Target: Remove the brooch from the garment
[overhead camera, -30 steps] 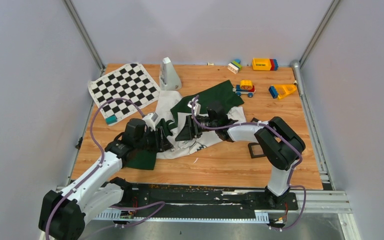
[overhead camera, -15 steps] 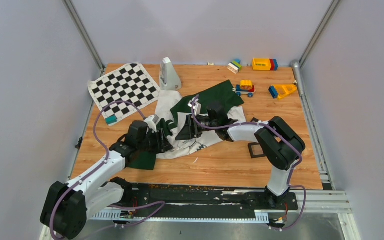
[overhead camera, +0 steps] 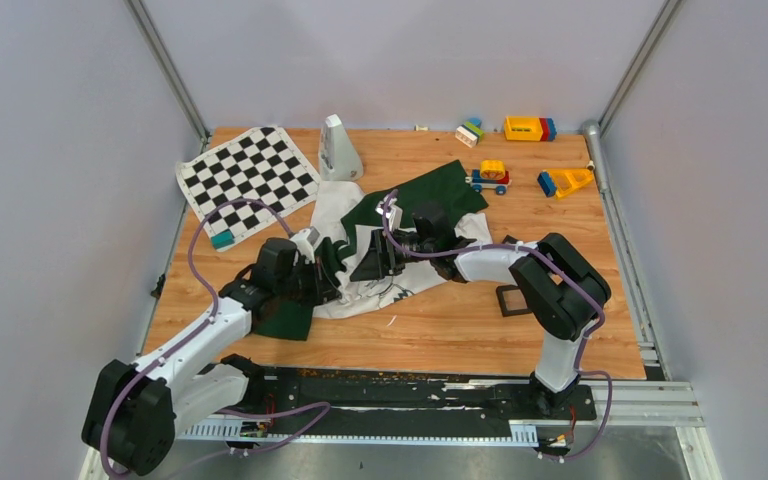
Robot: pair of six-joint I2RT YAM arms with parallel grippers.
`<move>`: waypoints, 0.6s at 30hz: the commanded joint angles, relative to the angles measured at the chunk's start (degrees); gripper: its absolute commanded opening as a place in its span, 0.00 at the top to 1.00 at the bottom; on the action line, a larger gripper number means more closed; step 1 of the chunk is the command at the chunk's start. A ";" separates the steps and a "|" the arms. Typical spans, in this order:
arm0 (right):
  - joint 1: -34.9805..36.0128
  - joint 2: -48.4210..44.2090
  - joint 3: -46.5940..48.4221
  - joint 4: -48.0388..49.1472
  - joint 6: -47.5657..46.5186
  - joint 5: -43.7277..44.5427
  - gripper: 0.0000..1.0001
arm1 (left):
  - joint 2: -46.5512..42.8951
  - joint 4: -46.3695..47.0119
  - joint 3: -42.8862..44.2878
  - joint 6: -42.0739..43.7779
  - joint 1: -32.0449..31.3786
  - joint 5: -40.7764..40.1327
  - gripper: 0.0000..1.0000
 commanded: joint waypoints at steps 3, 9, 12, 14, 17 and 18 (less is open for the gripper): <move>0.75 -0.59 1.66 1.85 -1.42 -1.08 0.30 | -2.62 -2.09 5.56 -0.24 0.17 8.12 1.00; 1.26 -1.45 0.42 4.28 -1.97 -2.45 0.34 | -3.94 -1.56 7.14 -2.03 0.42 12.02 1.00; 1.25 -1.72 -0.26 5.86 -1.88 -3.63 0.38 | -4.00 -1.49 7.26 -1.95 1.30 13.11 1.00; 1.26 -1.68 -0.51 6.97 -1.69 -4.63 0.41 | -4.08 -1.00 7.06 -2.05 1.84 13.99 1.00; 1.26 -1.74 -0.99 8.63 -1.23 -5.71 0.45 | -3.98 1.25 6.28 -3.14 2.86 16.30 1.00; 1.23 -1.83 -1.39 9.43 -0.97 -6.03 0.46 | -3.91 1.71 6.18 -3.38 3.05 16.75 1.00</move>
